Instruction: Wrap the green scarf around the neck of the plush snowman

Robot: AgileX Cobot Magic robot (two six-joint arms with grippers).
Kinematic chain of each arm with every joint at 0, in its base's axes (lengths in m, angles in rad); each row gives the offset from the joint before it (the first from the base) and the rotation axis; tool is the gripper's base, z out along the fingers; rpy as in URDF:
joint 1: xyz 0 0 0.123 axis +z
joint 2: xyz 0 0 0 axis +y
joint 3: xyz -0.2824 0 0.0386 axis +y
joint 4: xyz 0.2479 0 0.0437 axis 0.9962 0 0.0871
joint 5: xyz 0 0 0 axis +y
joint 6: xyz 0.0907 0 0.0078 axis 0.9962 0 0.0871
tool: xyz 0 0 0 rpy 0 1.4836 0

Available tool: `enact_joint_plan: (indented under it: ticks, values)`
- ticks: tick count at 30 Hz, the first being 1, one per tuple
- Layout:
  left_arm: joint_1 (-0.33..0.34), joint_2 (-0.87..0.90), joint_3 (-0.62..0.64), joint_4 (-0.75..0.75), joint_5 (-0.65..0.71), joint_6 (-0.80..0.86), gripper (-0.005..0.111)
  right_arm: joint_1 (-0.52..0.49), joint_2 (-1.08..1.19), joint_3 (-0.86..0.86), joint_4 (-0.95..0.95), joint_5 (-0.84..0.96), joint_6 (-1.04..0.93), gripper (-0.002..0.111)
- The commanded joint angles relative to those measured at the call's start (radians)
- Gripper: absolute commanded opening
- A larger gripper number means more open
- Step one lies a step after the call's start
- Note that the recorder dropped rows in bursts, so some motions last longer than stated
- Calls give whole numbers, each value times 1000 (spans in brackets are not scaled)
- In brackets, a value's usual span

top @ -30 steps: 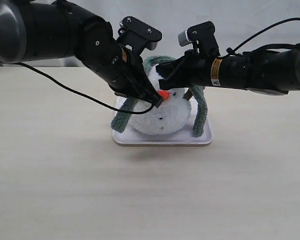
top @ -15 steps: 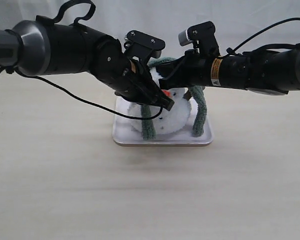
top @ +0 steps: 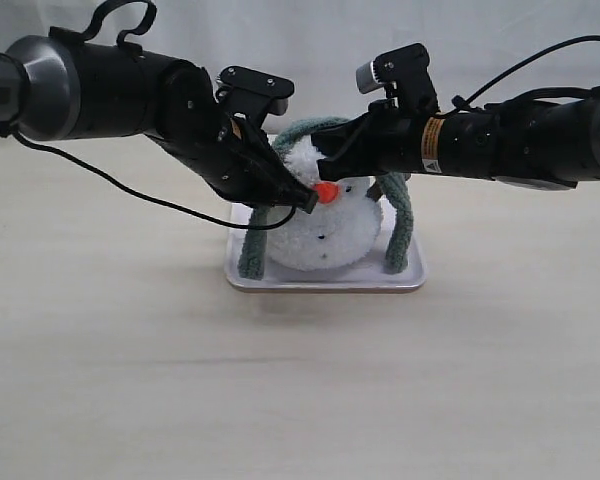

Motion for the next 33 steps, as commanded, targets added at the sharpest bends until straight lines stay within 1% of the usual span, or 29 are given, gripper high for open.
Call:
enact_joint_plan:
  ticks: [1,7,8,10,12,16,19,22,23,24,26,28,30,31,32,33]
  values:
    - [-1,2,-3,-137,0,111,13,2,8,6,-35,25,4,4]
    - [-1,-1,-3,-114,-31,111,52,2,8,6,-40,25,4,4]
    - [-1,-5,-3,-111,-39,113,56,2,8,6,-40,25,4,4]
    - [-1,-28,-3,-99,-43,121,58,2,8,6,-40,25,4,4]
    - [-1,-58,-3,-51,-32,121,58,2,8,6,-40,25,4,4]
    - [0,-107,-3,42,58,121,58,2,8,6,-40,25,4,4]
    - [0,-125,-3,97,92,121,58,2,8,6,-40,25,4,4]
    - [0,-144,-3,172,66,121,58,2,8,6,-42,25,4,4]
    - [0,-150,-3,196,23,113,58,2,8,6,-42,25,4,4]
    - [0,-154,-3,205,-18,109,56,2,8,6,-42,25,4,4]
    - [0,-151,-3,207,-156,109,47,2,8,6,-42,25,4,4]
    - [0,-138,-3,207,-277,113,32,2,8,6,-42,25,4,4]
    - [0,-123,-3,220,-328,120,15,2,8,6,-42,25,4,4]
    - [0,-114,-3,245,-332,120,7,2,8,6,-42,25,4,4]
    - [0,-108,-3,268,-334,120,2,2,8,6,-42,25,4,4]
    - [0,-98,-3,293,-337,120,0,2,8,6,-42,25,4,4]
